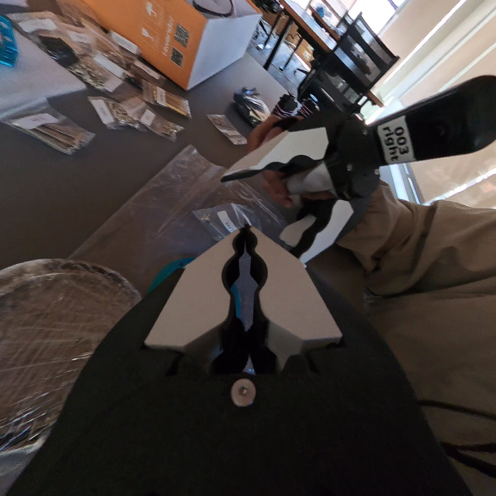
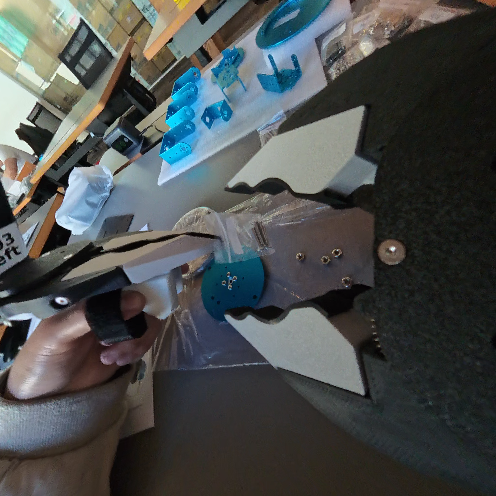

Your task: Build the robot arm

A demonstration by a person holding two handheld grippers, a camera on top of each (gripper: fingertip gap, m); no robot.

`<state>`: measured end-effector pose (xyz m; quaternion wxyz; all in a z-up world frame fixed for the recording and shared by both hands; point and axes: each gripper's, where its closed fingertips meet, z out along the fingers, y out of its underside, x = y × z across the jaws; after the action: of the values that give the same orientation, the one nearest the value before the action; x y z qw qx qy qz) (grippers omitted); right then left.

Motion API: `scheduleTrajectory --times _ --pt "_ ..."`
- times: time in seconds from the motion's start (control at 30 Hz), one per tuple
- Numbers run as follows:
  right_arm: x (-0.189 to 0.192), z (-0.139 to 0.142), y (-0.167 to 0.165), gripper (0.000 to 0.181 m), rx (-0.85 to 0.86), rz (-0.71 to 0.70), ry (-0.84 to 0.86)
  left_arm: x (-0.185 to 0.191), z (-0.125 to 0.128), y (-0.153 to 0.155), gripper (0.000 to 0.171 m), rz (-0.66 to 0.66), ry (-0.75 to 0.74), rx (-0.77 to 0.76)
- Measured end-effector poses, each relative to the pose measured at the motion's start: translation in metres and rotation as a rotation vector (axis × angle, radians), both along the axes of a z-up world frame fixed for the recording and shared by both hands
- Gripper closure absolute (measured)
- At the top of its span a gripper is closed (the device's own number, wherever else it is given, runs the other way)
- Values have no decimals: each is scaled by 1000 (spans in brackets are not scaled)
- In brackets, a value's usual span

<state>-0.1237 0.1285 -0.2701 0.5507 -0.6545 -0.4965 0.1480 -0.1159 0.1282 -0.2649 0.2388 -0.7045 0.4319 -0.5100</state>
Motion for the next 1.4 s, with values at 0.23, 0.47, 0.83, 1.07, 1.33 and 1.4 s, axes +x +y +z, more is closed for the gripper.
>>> scheduleTrajectory --times 0.23,0.47,0.83,1.07,1.33,1.4 --pt "-4 5 -5 117 30 80 30 1 5 -22 171 -117 -3 -9" --pt "-6 8 -18 141 70 134 37 -1 9 -30 171 -160 -19 -29" --pt "-2 1 -14 150 73 93 -22 -5 -1 -23 171 -156 76 164" --pt "20 46 -27 124 -442 257 494 -11 43 -46 171 -314 -43 319" --pt "16 72 -56 147 -905 698 803 -3 91 -80 171 -505 -191 431" --pt "20 78 -65 167 -880 743 793 3 90 -76 171 -481 -174 449"
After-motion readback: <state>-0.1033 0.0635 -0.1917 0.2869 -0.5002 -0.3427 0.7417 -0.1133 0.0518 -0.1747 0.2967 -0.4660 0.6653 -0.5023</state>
